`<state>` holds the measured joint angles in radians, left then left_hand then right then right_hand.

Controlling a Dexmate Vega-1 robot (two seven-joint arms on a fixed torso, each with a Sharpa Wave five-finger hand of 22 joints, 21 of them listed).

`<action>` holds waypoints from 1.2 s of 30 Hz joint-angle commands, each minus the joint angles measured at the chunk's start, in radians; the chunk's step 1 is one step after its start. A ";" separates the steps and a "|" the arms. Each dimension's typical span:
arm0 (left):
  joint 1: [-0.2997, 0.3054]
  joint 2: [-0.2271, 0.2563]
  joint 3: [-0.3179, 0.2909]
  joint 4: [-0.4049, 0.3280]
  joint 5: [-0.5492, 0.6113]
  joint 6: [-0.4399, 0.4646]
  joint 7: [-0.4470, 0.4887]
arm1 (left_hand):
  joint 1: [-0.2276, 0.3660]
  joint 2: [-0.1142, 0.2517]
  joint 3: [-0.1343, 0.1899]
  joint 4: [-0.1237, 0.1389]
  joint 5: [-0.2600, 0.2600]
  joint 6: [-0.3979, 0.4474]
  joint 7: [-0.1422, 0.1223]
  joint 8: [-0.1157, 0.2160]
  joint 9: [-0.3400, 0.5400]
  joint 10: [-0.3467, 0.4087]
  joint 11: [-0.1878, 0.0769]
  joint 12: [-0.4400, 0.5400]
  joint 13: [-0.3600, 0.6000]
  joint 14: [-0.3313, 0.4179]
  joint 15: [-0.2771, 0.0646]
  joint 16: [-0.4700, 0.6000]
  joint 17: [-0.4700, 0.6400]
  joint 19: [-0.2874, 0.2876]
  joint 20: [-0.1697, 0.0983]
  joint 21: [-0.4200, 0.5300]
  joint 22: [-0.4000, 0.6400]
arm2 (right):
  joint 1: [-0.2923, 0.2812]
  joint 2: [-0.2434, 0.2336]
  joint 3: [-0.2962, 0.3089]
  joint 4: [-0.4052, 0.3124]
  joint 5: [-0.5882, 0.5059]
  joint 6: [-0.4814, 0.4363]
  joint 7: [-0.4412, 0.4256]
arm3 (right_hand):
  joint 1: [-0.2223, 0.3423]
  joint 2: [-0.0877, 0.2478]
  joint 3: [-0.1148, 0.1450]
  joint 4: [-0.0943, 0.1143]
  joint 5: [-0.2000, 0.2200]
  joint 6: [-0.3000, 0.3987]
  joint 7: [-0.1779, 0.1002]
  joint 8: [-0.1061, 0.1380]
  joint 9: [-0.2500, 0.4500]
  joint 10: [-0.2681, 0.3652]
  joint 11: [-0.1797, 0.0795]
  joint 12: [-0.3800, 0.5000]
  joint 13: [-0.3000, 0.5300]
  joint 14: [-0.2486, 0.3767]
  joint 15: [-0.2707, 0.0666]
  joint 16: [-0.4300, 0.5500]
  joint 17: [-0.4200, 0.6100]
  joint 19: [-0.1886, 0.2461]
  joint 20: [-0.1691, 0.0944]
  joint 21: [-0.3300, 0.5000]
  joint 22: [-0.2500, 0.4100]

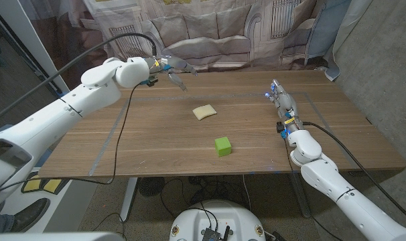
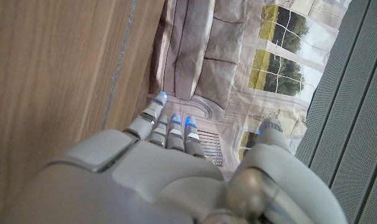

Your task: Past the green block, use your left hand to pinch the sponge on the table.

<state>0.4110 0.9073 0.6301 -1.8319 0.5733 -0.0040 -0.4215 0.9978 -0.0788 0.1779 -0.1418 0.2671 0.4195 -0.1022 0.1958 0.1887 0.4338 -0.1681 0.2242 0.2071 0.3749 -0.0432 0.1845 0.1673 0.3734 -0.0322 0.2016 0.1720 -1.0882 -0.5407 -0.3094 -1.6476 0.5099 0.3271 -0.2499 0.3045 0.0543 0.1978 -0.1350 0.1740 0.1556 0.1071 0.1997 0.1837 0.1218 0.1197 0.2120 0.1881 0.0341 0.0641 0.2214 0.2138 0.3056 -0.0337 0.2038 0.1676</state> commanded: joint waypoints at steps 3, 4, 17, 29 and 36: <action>-0.096 -0.050 0.064 0.036 0.109 -0.050 -0.116 | 0.007 -0.003 -0.012 0.004 0.008 -0.005 -0.008 -0.002 0.003 -0.004 -0.002 -0.003 0.003 -0.005 -0.096 -0.002 0.003 0.001 0.009 -0.003 0.003 | -0.025 0.009 0.005 -0.013 0.001 0.003 -0.022 | 0.012 -0.003 -0.001 -0.001 0.004 0.010 0.005 0.004 0.003 0.007 0.003 0.001 0.003 0.007 0.005 0.001 0.000 0.010 0.005 -0.001 0.003; -0.100 -0.053 0.067 0.040 0.114 -0.055 -0.121 | 0.007 -0.003 -0.012 0.004 0.008 -0.004 -0.009 -0.001 0.003 -0.004 -0.002 -0.003 0.003 -0.005 -0.096 -0.002 0.003 0.001 0.008 -0.003 0.003 | -0.027 0.008 0.005 -0.013 -0.002 0.004 -0.022 | 0.012 -0.003 -0.001 -0.001 0.004 0.010 0.005 0.004 0.003 0.008 0.003 0.001 0.003 0.007 0.006 0.001 0.000 0.010 0.004 -0.001 0.003; -0.145 -0.084 0.107 0.076 0.189 -0.109 -0.168 | 0.036 0.010 -0.012 0.000 0.016 0.008 -0.028 0.003 0.003 0.000 -0.014 -0.004 0.002 -0.011 -0.102 -0.003 0.003 0.005 0.011 -0.003 0.003 | -0.044 0.013 0.008 -0.025 -0.006 0.005 -0.039 | 0.014 -0.002 -0.001 -0.002 0.004 0.020 -0.004 0.006 0.002 0.018 -0.004 0.002 0.003 0.015 0.000 0.003 0.000 0.015 0.006 -0.001 0.003; -0.166 -0.111 0.132 0.146 0.205 -0.164 -0.177 | 0.070 0.021 -0.008 -0.005 0.021 -0.020 -0.033 -0.007 0.003 -0.014 -0.016 -0.011 0.002 -0.029 -0.103 -0.006 0.003 0.002 0.021 -0.005 0.004 | -0.054 0.015 0.005 -0.039 -0.005 -0.016 -0.053 | 0.016 -0.001 -0.001 -0.002 0.004 0.021 -0.004 0.005 0.002 0.018 -0.003 0.000 0.003 0.017 0.000 0.002 -0.001 0.017 0.007 -0.002 0.003; -0.190 -0.128 0.150 0.191 0.214 -0.207 -0.169 | 0.065 0.023 -0.016 0.003 0.019 -0.053 -0.028 -0.015 0.003 -0.039 -0.013 -0.019 0.002 -0.046 -0.098 -0.009 0.003 -0.002 0.018 -0.007 0.004 | -0.057 0.023 0.004 -0.041 -0.009 -0.015 -0.064 | 0.016 -0.001 -0.001 -0.002 0.004 0.021 -0.003 0.004 0.002 0.020 -0.004 0.000 0.003 0.019 0.000 0.002 -0.001 0.018 0.007 -0.002 0.003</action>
<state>0.2548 0.8062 0.7517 -1.7053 0.7691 -0.1533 -0.5893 1.0583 -0.0604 0.1698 -0.1420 0.2825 0.3763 -0.1348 0.1846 0.1885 0.4052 -0.1822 0.2074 0.2069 0.3354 -0.0432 0.1807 0.1676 0.3738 -0.0143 0.1955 0.1723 -1.1381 -0.5257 -0.3023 -1.6822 0.5049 0.3195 -0.2992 0.3150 0.0515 0.1977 -0.1349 0.1740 0.1679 0.1052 0.1997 0.1836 0.1341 0.1180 0.2120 0.1881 0.0446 0.0643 0.2214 0.2139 0.3109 -0.0284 0.2038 0.1678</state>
